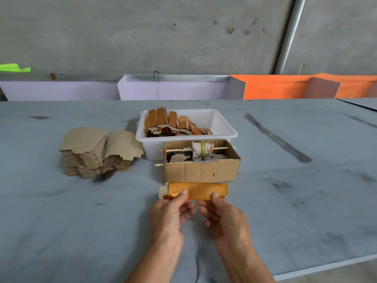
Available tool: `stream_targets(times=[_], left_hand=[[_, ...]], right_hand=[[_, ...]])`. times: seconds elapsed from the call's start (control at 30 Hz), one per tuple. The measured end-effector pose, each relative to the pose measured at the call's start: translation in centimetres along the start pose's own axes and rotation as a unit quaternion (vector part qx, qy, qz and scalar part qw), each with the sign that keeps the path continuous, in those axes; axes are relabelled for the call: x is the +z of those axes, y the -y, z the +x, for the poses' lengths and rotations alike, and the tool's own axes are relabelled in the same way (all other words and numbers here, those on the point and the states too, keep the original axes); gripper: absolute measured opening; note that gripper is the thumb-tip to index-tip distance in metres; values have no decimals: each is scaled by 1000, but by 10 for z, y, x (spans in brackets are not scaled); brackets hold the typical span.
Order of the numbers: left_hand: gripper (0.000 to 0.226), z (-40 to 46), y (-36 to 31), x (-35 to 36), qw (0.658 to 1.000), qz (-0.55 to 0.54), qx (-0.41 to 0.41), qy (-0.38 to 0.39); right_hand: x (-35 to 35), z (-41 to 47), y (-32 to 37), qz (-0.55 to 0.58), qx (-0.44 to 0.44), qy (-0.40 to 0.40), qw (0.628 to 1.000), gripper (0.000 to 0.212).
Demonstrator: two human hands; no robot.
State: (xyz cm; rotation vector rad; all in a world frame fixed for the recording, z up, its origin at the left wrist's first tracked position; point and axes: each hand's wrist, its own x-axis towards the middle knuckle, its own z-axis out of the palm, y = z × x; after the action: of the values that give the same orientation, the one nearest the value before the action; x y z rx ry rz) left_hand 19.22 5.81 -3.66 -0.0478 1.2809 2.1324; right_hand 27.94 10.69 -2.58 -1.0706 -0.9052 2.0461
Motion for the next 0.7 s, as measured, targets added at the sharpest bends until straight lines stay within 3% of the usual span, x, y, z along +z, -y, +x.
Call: stream_targets(times=[0.17, 0.5, 0.7], left_hand=[[14, 0, -1, 1, 999, -39, 1, 18], [7, 6, -7, 7, 996, 21, -29, 83], [6, 20, -11, 9, 995, 49, 0, 89]], right_hand=[[5, 1, 1, 5, -2, -3, 1000, 19], [7, 6, 12, -33, 1, -9, 999, 16], [8, 14, 22, -54, -13, -39, 998, 21]])
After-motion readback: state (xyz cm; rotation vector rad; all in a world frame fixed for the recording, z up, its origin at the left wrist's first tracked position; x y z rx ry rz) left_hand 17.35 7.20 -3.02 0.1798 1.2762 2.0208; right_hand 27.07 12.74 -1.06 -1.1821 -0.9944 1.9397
